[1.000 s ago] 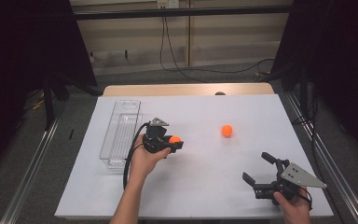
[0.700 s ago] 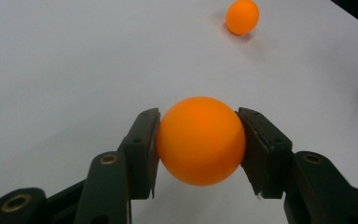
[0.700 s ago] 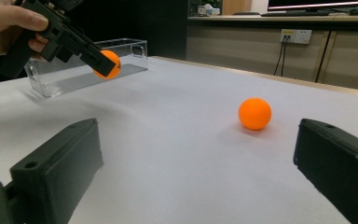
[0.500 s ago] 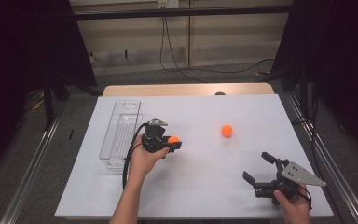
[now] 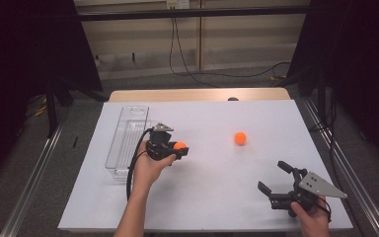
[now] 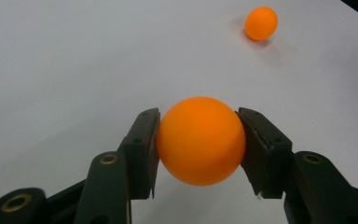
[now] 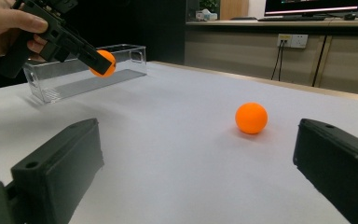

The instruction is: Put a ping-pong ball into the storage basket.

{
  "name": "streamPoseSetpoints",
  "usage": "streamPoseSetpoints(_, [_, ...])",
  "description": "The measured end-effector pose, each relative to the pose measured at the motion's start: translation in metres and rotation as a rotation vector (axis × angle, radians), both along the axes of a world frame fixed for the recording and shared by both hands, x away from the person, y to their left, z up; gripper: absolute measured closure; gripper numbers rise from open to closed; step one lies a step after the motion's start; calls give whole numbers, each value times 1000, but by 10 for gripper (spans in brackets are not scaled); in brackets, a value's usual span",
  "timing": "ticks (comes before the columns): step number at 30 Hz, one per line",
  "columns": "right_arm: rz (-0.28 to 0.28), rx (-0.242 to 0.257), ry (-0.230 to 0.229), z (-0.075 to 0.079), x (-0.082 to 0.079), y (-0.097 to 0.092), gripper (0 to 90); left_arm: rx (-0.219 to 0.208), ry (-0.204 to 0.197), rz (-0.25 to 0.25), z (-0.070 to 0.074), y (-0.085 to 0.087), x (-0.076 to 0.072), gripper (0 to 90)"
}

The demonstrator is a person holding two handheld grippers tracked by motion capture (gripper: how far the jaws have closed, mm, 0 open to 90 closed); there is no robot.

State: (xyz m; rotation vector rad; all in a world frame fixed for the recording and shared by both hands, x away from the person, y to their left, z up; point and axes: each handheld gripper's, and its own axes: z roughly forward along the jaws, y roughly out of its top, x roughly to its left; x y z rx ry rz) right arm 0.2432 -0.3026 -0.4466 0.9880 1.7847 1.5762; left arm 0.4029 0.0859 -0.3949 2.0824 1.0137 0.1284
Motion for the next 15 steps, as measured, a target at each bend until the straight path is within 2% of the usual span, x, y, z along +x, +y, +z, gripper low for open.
streamPoseSetpoints(15, [5,-4,-3,1,-1,2,9,-6,-10,27,5,8,1,508])
